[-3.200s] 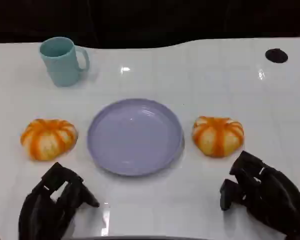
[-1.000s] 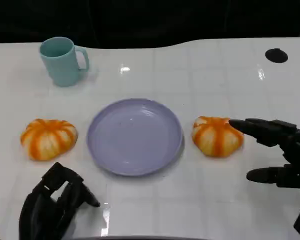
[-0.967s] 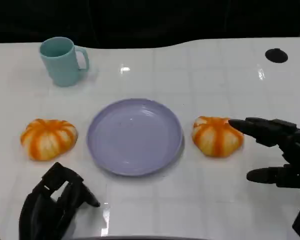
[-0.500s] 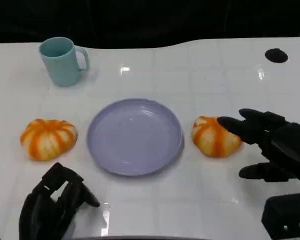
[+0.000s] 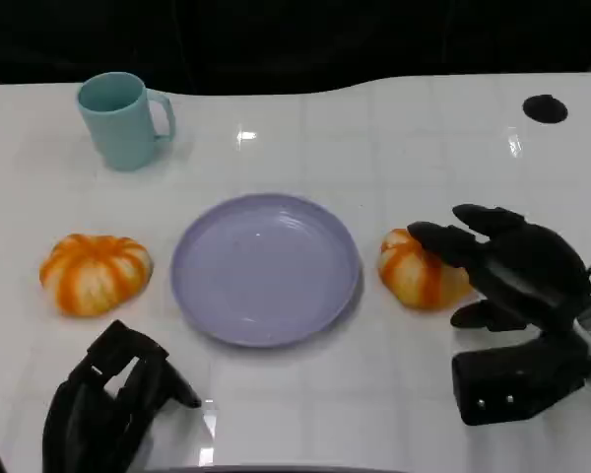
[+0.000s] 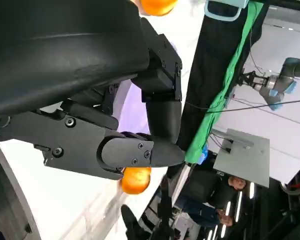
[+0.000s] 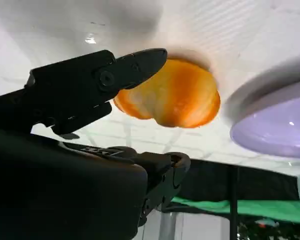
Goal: Grasp the bread from the table and place it into the plate.
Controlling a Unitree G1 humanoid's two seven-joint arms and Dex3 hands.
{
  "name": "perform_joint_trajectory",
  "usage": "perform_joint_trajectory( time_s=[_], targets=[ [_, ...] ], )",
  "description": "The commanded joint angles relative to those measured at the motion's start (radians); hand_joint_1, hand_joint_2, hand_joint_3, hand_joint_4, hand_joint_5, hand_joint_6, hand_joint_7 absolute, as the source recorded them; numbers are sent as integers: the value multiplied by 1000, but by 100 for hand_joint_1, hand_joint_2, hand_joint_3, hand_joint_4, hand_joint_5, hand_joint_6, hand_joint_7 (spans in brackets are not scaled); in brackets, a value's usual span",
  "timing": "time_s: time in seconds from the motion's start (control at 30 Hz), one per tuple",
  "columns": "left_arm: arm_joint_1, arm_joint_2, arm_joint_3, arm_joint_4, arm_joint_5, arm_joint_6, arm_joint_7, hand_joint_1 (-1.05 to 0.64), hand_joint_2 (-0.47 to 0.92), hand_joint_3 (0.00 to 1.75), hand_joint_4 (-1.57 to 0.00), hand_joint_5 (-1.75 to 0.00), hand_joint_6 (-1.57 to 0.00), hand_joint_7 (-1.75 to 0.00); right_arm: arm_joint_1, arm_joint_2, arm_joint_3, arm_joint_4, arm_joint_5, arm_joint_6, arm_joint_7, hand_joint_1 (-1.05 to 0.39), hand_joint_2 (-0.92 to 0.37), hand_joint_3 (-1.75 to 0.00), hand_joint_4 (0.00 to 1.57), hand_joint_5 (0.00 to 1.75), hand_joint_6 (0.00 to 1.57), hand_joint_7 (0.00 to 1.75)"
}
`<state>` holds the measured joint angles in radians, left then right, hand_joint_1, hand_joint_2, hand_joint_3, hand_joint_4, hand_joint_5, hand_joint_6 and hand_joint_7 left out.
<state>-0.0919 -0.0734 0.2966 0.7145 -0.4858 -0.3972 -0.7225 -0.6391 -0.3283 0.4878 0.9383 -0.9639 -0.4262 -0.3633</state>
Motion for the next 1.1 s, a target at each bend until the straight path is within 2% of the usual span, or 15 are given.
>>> perform_joint_trajectory(
  time_s=[0.03, 0.23, 0.57, 0.73, 0.77, 0.8, 0.83, 0.9, 0.93, 0.97, 1.0, 1.03, 1.1],
  targets=[
    [6, 10, 6, 0, -2, -14, -11, -55, 92, 27, -62, -175, -49, -153, -68, 30, 35, 112, 22, 18, -20, -48, -86, 0, 14, 0, 21, 0],
    [5, 12, 6, 0, -3, -10, -13, -55, 92, 26, -62, -175, -49, -154, -122, 77, 78, 215, 30, 51, -30, -47, -86, 0, 13, 0, 19, 0],
    [15, 10, 0, -19, -2, -7, -14, -55, 92, 27, -62, -175, -49, -155, -162, 135, 135, 303, 35, 106, -26, -49, -87, 0, 14, 1, 18, 0],
    [16, 11, -1, -23, -1, -3, -11, -55, 92, 27, -62, -175, -49, -154, -168, 158, 152, 329, 51, 132, -17, -39, -89, -1, 27, 11, 27, 5],
    [17, 11, -2, -25, 1, -2, -9, -55, 92, 27, -62, -175, -49, -154, -166, 163, 148, 334, 61, 132, -23, -37, -90, -1, 29, 19, 32, 6],
    [17, 11, -3, -27, 1, -2, -8, -55, 92, 27, -62, -175, -49, -154, -164, 166, 146, 338, 69, 132, -28, -32, -89, 0, 34, 50, 46, 11],
    [18, 11, -3, -28, 2, -1, -8, -54, 92, 27, -62, -175, -49, -154, -164, 168, 145, 340, 75, 131, -31, -30, -89, 0, 30, 70, 51, 12],
    [18, 11, -4, -30, 2, -1, -7, -54, 92, 27, -62, -175, -49, -153, -164, 168, 150, 343, 83, 131, -34, -29, -89, 0, 27, 87, 56, 12],
    [21, 10, -4, -33, 3, -3, -5, -54, 92, 27, -62, -175, -49, -153, -159, 168, 153, 346, 83, 121, -70, -27, -89, -1, 36, 98, 63, 16],
    [25, 6, -5, -37, 2, -5, -5, -54, 92, 27, -62, -175, -49, -153, -152, 165, 158, 349, 80, 102, -113, -24, -91, -4, 48, 127, 76, 27],
    [28, 4, -5, -40, 1, -6, -4, -54, 92, 27, -61, -175, -49, -152, -148, 163, 162, 353, 78, 88, -145, -23, -92, -7, 68, 155, 84, 54],
    [31, 1, -5, -43, 0, -8, -5, -53, 92, 27, -61, -175, -49, -152, -147, 161, 169, 358, 74, 84, -167, -23, -92, -9, 78, 165, 86, 69],
    [33, -2, -4, -45, -4, -7, -7, -53, 92, 27, -61, -175, -49, -151, -147, 161, 180, 367, 68, 88, -183, -26, -92, -15, 96, 172, 82, 100]
  ],
)
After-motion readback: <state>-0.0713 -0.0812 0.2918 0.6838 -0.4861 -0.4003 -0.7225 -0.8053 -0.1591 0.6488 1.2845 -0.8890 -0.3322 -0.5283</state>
